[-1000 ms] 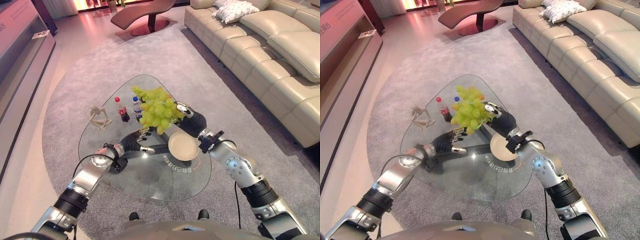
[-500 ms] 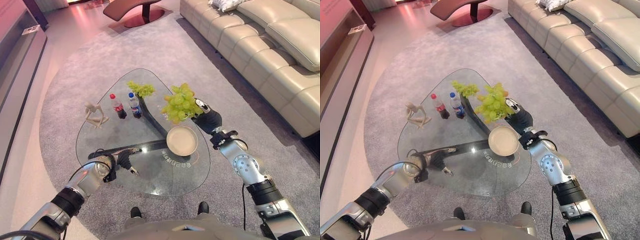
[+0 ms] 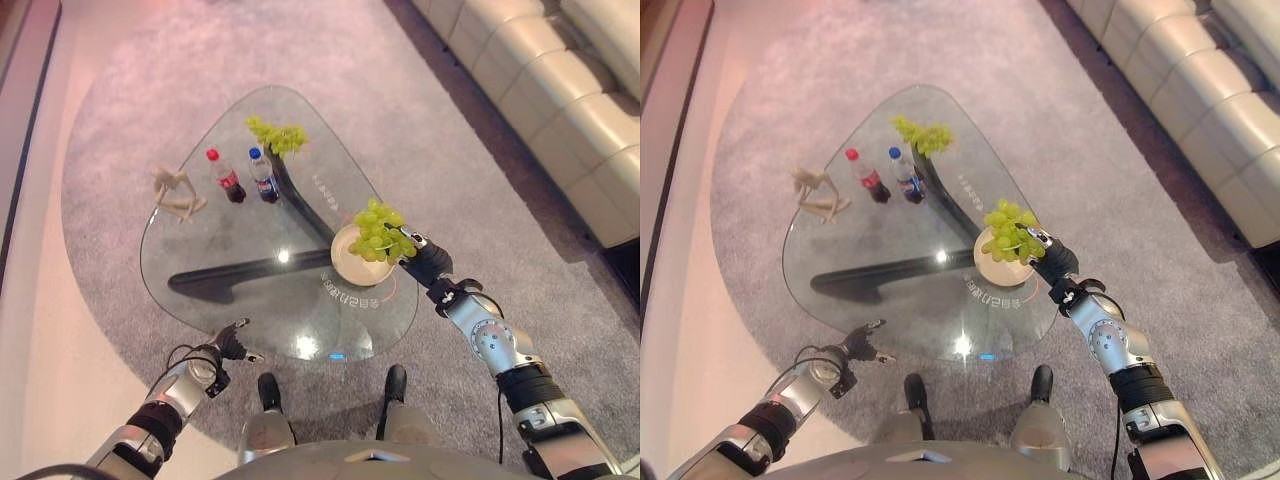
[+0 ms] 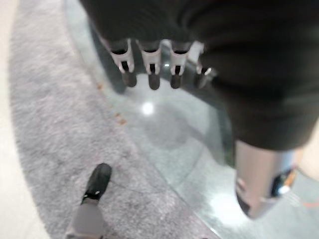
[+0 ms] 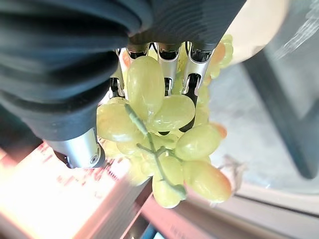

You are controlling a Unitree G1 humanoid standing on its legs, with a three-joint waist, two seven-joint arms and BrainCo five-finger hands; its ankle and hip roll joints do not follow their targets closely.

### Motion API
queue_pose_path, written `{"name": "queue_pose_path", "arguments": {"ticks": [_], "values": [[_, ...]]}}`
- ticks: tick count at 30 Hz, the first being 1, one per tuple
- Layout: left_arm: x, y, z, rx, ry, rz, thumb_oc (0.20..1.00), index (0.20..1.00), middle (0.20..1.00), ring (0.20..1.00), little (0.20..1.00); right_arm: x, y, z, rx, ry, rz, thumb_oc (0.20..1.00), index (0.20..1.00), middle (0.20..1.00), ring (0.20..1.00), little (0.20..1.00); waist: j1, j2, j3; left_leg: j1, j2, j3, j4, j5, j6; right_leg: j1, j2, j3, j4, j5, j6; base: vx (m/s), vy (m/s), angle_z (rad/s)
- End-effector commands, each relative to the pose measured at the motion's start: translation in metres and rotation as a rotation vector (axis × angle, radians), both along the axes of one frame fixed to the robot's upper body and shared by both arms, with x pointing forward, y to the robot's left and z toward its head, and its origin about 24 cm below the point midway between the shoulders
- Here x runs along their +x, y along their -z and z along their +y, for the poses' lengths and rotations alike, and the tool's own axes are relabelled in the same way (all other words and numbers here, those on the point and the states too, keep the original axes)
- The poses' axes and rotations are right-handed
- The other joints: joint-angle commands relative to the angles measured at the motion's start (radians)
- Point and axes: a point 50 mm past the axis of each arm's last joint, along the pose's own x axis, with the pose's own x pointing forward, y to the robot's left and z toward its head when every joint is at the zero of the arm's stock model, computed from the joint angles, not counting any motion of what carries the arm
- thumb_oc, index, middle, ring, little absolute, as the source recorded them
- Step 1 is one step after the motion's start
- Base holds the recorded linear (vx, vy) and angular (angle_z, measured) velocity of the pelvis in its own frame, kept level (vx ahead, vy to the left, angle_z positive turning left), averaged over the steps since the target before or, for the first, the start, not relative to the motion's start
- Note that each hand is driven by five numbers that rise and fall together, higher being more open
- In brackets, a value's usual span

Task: Pick up fruits into the plate

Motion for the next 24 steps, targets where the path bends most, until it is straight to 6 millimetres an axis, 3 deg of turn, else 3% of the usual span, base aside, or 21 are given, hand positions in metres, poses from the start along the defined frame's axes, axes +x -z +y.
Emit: {"name": "queue_pose_path", "arguments": {"ticks": [1, 9, 13, 20, 24], "values": [[0.011, -0.012, 0.027, 0.033, -0.143, -0.136, 1.0, 1.0, 1.0, 1.0, 1.0, 0.03, -0.059, -0.011, 0.001, 0.081, -0.265, 0.2, 0.2, 0.2, 0.2, 0.2, 0.013, -0.016, 0.072, -0.07, -0.052, -0.105, 0.04, -0.044, 0.032, -0.023, 0.002, 0.037, 0.104, -0.078, -0.024, -0.05, -0.051, 0.14], [-0.012, 0.005, 0.044, 0.03, -0.34, -0.144, 1.0, 1.0, 1.0, 1.0, 1.0, 0.051, -0.077, -0.044, -0.088, 0.212, -0.269, 0.2, 0.2, 0.2, 0.2, 0.2, 0.04, 0.028, 0.187, -0.174, -0.107, -0.15, 0.078, -0.039, 0.033, -0.125, 0.012, 0.041, 0.165, -0.091, -0.046, -0.03, -0.015, 0.07], [-0.013, 0.006, 0.043, 0.024, -0.366, -0.17, 1.0, 1.0, 1.0, 1.0, 1.0, 0.059, -0.092, -0.055, -0.142, 0.229, -0.295, 0.2, 0.2, 0.2, 0.2, 0.2, 0.053, 0.045, 0.236, -0.231, -0.127, -0.16, 0.115, -0.037, 0.034, -0.183, 0.01, 0.04, 0.214, -0.101, -0.053, -0.03, 0.014, 0.05], [-0.005, 0.0, 0.031, -0.008, -0.377, -0.25, 1.0, 1.0, 1.0, 1.0, 1.0, 0.07, -0.107, -0.055, -0.353, 0.165, -0.302, 0.2, 0.2, 0.2, 0.2, 0.2, 0.082, 0.067, 0.239, -0.383, -0.162, -0.172, 0.189, -0.032, 0.038, -0.348, -0.002, 0.023, 0.313, -0.112, -0.059, -0.02, 0.018, 0.04], [0.003, -0.006, 0.03, -0.03, -0.394, -0.29, 1.0, 1.0, 1.0, 1.0, 1.0, 0.074, -0.102, -0.057, -0.531, 0.128, -0.228, 0.2, 0.2, 0.2, 0.2, 0.2, 0.098, 0.063, 0.239, -0.439, -0.17, -0.176, 0.23, -0.041, 0.04, -0.405, -0.01, 0.015, 0.363, -0.127, -0.059, -0.02, -0.013, 0.11]]}}
